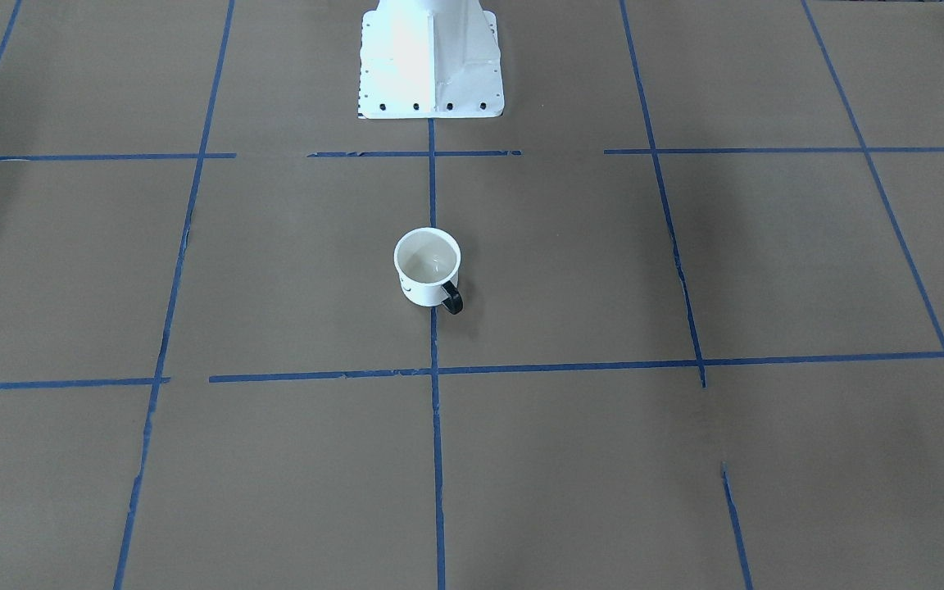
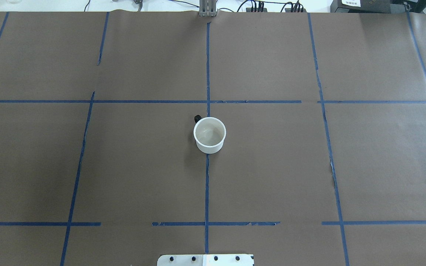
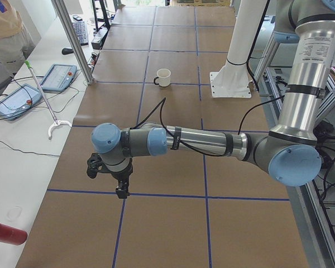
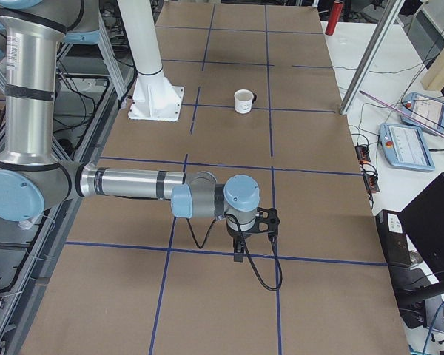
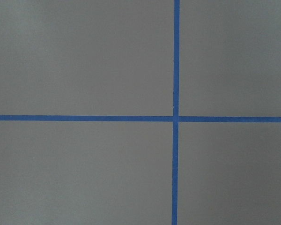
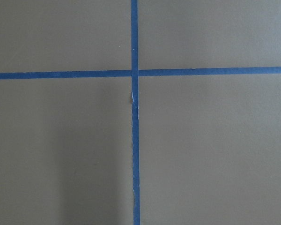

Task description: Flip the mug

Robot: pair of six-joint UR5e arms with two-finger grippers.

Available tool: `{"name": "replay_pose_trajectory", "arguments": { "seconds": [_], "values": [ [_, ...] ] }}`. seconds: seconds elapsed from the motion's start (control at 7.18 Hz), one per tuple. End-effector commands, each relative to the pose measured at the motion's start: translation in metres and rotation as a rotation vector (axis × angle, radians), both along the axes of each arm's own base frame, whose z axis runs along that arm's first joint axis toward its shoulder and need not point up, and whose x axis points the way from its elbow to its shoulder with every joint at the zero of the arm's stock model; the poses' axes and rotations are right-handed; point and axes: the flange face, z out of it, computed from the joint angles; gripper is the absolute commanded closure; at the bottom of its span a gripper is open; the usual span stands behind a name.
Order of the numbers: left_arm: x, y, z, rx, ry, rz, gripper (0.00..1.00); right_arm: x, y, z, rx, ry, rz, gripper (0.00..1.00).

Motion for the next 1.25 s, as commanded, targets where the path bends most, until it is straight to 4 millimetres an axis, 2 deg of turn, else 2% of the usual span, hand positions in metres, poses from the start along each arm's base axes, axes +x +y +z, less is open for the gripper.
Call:
{"name": "replay_pose_trajectory", "arguments": {
  "seconds": [0.0,0.28,0.42,0.7,0.98,1.11],
  "values": [
    [0.001,0.002,0.000,-0.009,0.007,0.001,0.00,0.000,0.000,0.000,0.000,0.000,0.000,0.00],
    [0.001,0.004,0.007,-0.021,0.009,0.000,0.00,0.000,0.000,0.000,0.000,0.000,0.000,0.00],
    [0.001,0.002,0.002,-0.015,0.007,0.000,0.00,0.000,0.000,0.000,0.000,0.000,0.000,0.00],
    [0.001,0.004,0.004,-0.019,0.009,-0.001,0.00,0.000,0.000,0.000,0.000,0.000,0.000,0.00],
    [0.002,0.007,0.002,-0.006,0.011,0.000,0.00,0.000,0.000,0.000,0.000,0.000,0.000,0.00],
    [0.001,0.008,-0.010,0.011,0.008,-0.001,0.00,0.000,0.000,0.000,0.000,0.000,0.000,0.00]
  ]
}}
